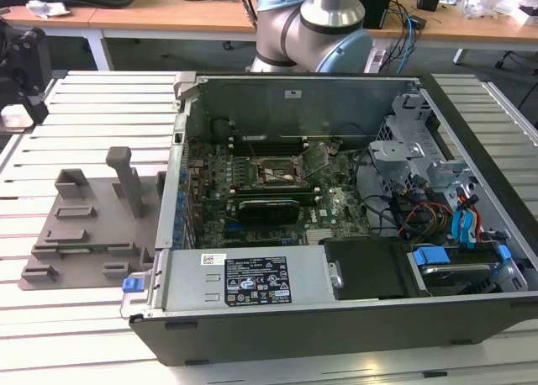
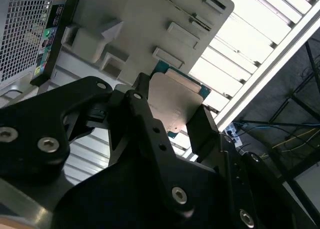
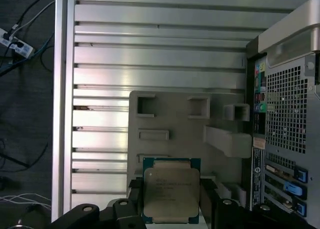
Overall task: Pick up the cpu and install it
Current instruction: 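Pick up the cpu and move it towards the insertion slot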
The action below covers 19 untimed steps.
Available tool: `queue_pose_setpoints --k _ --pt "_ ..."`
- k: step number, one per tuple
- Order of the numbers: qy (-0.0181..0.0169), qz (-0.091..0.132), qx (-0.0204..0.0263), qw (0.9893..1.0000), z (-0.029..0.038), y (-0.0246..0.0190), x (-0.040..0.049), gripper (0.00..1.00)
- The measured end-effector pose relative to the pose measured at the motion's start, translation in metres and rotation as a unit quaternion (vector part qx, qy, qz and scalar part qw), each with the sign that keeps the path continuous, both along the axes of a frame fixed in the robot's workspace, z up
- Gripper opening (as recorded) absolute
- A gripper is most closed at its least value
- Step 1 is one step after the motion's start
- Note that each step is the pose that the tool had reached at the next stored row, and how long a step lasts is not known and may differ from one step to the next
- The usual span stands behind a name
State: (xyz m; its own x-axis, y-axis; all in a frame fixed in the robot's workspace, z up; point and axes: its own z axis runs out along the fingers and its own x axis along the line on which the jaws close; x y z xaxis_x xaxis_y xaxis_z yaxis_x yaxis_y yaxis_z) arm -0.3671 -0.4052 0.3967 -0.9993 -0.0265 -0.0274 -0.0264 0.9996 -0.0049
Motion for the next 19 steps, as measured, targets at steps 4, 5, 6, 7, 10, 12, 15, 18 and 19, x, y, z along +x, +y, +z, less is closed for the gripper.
queue_pose_setpoints --k 4,5,6,7,10,12,15,18,19 --pt "0.0000 0.000 -0.0005 1.0000 0.0000 0.0000 0.0176 0.55" --pt "-0.0001 0.000 -0.0005 1.0000 -0.0001 0.0001 0.0214 0.55" --pt "0.0000 0.000 -0.0006 1.0000 0.0000 0.0000 0.0229 0.55" --pt "0.0000 0.000 -0.0006 1.0000 0.0000 0.0000 0.0246 0.55" --pt "0.0000 0.000 -0.0006 1.0000 0.0000 0.0001 0.0350 0.55" --pt "0.0000 0.000 -0.0006 1.0000 0.0000 0.0001 0.0435 0.55" --pt "0.0000 0.000 -0.0007 1.0000 0.0000 0.0001 0.0530 0.55" --pt "0.0000 0.000 -0.0010 1.0000 0.0000 0.0001 0.0607 0.55" --pt "0.0000 0.000 -0.0010 1.0000 0.0000 0.0001 0.0646 0.55"
